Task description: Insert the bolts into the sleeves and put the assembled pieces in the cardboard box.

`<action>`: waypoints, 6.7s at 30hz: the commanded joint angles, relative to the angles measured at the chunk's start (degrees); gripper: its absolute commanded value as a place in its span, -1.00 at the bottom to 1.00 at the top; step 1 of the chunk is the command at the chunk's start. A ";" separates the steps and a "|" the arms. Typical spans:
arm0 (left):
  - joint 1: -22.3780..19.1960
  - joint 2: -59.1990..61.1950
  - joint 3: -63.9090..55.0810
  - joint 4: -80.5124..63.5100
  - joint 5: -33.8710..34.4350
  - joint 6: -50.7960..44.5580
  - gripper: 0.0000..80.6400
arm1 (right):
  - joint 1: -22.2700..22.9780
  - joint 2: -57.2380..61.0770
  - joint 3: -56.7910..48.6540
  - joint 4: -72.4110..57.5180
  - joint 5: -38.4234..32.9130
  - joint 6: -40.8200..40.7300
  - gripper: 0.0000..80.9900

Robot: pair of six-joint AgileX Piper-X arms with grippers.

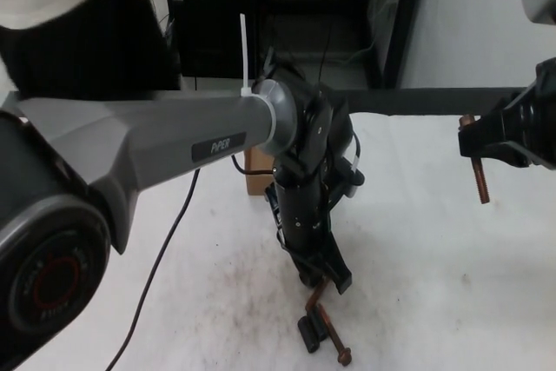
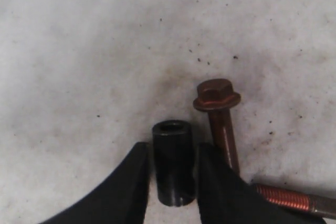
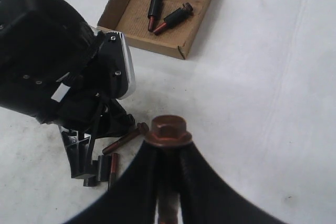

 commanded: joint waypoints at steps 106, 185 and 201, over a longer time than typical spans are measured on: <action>6.81 -66.57 73.81 -105.69 21.30 -35.40 -1.00 | 32.46 4.71 -0.07 -57.36 -19.67 8.11 -0.98; 6.81 -66.57 72.01 -103.12 22.65 -35.40 -1.00 | 31.25 4.84 -0.01 -53.27 -19.96 6.44 -0.98; 6.81 -66.57 72.05 -107.96 22.17 -35.55 -1.00 | 31.25 4.84 -0.01 -51.86 -19.78 6.44 -0.98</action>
